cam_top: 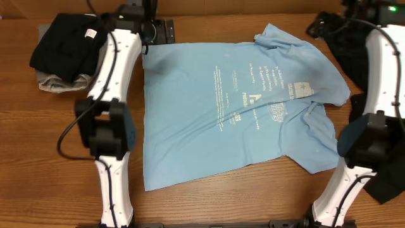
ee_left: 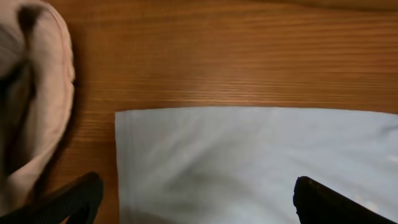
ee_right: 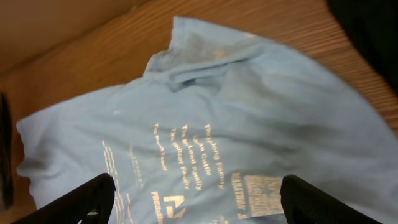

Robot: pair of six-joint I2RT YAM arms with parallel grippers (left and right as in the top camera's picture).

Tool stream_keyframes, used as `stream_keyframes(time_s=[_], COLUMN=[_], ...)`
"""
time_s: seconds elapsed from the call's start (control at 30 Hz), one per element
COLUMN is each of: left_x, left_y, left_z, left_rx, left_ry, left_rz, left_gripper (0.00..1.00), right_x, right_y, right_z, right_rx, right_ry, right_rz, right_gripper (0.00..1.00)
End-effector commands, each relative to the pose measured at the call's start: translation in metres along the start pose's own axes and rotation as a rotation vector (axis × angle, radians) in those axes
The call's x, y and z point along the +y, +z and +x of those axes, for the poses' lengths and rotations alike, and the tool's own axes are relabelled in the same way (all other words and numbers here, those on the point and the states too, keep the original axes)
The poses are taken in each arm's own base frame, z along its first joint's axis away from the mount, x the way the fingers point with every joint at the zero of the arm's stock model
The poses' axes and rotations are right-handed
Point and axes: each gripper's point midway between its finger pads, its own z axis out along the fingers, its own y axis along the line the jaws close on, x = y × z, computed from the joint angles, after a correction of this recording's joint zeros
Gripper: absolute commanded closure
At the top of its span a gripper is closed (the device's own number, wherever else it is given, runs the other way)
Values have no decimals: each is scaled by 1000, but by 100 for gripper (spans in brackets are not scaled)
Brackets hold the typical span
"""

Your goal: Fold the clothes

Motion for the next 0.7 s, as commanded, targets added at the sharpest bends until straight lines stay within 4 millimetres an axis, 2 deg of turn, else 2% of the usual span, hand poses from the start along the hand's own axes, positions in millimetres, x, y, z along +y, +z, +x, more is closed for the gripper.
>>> stream_keyframes(time_s=[0.0,0.1,0.2,0.37,0.53,0.67], left_x=[16,22,24,25,29,38], left_y=[33,52,63,82,98,113], left_z=[2,9,14,19,30,43], left_rx=[-7,3,11,6,31,64], left_ry=[-105,-152,-182,-185,-185,-192], left_rz=[-90,-102,-107,-106,-114,-129], left_gripper=[0,0,1,2,9,11], right_x=[0,1,1,1,1,1], right_y=[-16,-15,-15,-15,-15,-15], right_z=[-7,-7,-7,-5,-6,-6], right_rx=[-45,-45,-45,-41,-43,-43], right_ry=[-30,-32,-33,-32,-32,-33], right_rz=[61,60,60,61,60,60], right_gripper=[11,12,19,20,24,25])
